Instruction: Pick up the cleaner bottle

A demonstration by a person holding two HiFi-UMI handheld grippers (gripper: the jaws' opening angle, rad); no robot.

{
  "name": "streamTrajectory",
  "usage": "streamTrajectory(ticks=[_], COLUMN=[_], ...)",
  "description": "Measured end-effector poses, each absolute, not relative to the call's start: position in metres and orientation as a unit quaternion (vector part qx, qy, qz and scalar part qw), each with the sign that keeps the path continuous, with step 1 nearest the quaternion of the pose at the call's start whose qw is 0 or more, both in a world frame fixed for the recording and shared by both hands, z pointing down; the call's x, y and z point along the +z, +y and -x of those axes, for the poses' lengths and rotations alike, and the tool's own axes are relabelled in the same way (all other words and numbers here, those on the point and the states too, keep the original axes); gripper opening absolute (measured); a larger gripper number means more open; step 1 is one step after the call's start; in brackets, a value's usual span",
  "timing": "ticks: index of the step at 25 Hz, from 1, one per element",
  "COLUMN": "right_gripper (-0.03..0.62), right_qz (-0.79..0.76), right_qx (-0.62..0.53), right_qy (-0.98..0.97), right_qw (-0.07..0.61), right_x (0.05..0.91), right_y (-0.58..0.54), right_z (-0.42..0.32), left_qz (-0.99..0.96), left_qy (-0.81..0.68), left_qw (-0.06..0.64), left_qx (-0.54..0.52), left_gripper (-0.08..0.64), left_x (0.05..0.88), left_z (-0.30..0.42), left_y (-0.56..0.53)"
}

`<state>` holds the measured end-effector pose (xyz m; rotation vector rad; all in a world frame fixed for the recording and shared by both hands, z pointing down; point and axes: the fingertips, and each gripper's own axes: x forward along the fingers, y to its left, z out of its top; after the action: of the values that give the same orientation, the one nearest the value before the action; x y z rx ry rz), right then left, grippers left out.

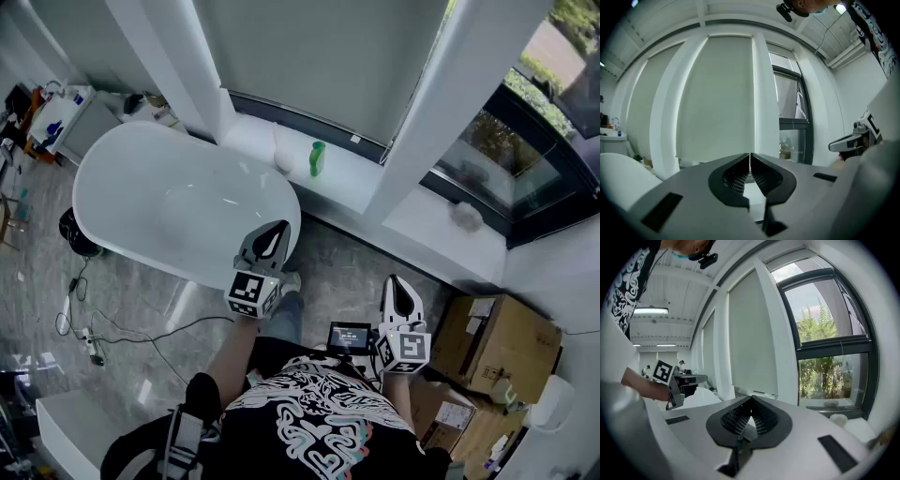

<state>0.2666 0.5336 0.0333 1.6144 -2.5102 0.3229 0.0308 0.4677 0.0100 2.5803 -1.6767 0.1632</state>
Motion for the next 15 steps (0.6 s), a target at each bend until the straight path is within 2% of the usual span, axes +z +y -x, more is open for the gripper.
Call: streamTrajectory(ticks=[7,15], right_gripper=[0.026,0.027], right_qz=[-0.523,-0.507], right_qx=[0.084,0.061], right_qy=[-0.847,-0.859], right_qw=[0.051,0.034], right_x=[0.021,-0.003], right_y=[0.6,0.607], right_z=[-0.28,-0.279], left_qz=[-0.825,-0.811], left_qy=[-0.564,-0.584], left_qw=[0.029,0.027], left_qx=[0.029,0.016], left_gripper=[0.025,0.025], left_x=[-0.005,-0.021], left_z=[-0.048,-0.046], left_y=[0.557,0.567])
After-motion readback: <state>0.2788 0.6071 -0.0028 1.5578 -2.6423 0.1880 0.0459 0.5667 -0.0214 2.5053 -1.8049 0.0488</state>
